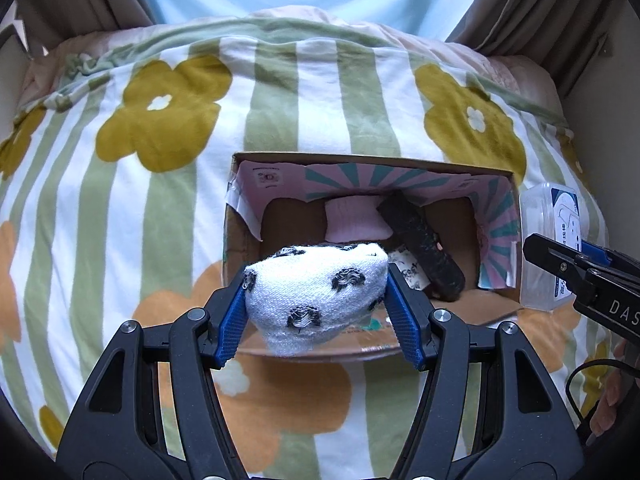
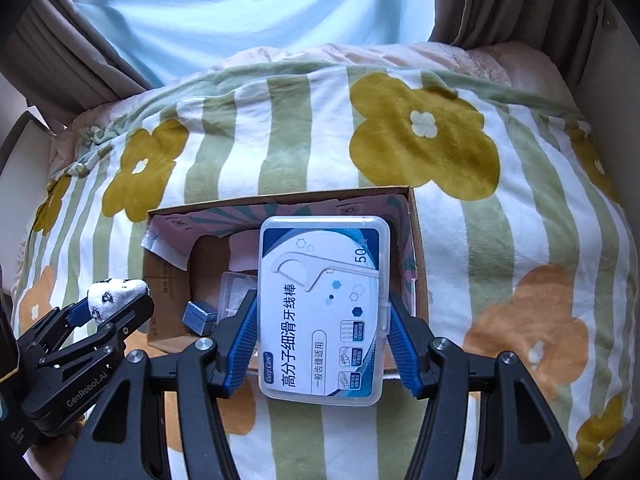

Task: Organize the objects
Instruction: 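Carry the sock ball and floss package into the box and open both tools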

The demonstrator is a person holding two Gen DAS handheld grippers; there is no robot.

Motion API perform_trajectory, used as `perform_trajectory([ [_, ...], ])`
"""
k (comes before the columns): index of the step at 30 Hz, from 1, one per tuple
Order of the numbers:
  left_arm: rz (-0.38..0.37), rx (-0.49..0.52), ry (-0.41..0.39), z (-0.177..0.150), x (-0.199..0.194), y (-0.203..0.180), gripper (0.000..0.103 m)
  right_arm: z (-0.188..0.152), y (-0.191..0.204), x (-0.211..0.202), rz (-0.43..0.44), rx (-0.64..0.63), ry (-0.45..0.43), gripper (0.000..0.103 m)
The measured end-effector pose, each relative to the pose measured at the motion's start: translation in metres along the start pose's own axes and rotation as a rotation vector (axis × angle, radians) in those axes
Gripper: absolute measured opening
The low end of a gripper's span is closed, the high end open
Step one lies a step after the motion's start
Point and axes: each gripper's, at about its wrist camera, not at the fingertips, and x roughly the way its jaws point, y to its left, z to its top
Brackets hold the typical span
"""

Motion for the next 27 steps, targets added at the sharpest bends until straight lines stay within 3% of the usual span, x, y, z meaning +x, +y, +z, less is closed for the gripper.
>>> perform_trajectory([
  [7, 0.018, 0.035, 0.076, 0.013, 0.083, -0.001, 0.060, 0.019, -0.021, 0.068, 0.013, 0.102, 0.093, 0.056],
  [12, 0.029, 0.052, 0.111, 0.015, 0.111, -0.005, 0.060, 0.023, -0.028, 0.086, 0.043, 0.139, 0.138, 0.056],
  [13, 0.039, 0.062, 0.111, 0.014, 0.113, -0.007, 0.061, 0.024, -0.029, 0.089, 0.056, 0.148, 0.145, 0.056],
  [14, 0.053, 0.074, 0.109, 0.014, 0.113, -0.008, 0.072, 0.025, -0.030, 0.090, 0.071, 0.161, 0.152, 0.057],
  [15, 0.054, 0.086, 0.109, 0.013, 0.113, -0.010, 0.083, 0.026, -0.031, 0.092, 0.086, 0.177, 0.162, 0.066],
  [16, 0.048, 0.096, 0.107, 0.012, 0.112, -0.012, 0.102, 0.027, -0.033, 0.093, 0.094, 0.195, 0.163, 0.075],
  [17, 0.039, 0.108, 0.097, 0.009, 0.110, -0.014, 0.103, 0.028, -0.034, 0.093, 0.094, 0.211, 0.159, 0.091],
  [18, 0.034, 0.126, 0.093, 0.007, 0.109, -0.017, 0.103, 0.028, -0.035, 0.092, 0.096, 0.228, 0.151, 0.096],
  [21, 0.045, 0.165, 0.095, 0.002, 0.108, -0.022, 0.103, 0.030, -0.036, 0.093, 0.114, 0.246, 0.146, 0.096],
  [27, 0.047, 0.153, 0.105, 0.000, 0.109, -0.020, 0.103, 0.033, -0.032, 0.094, 0.067, 0.198, 0.139, 0.097],
])
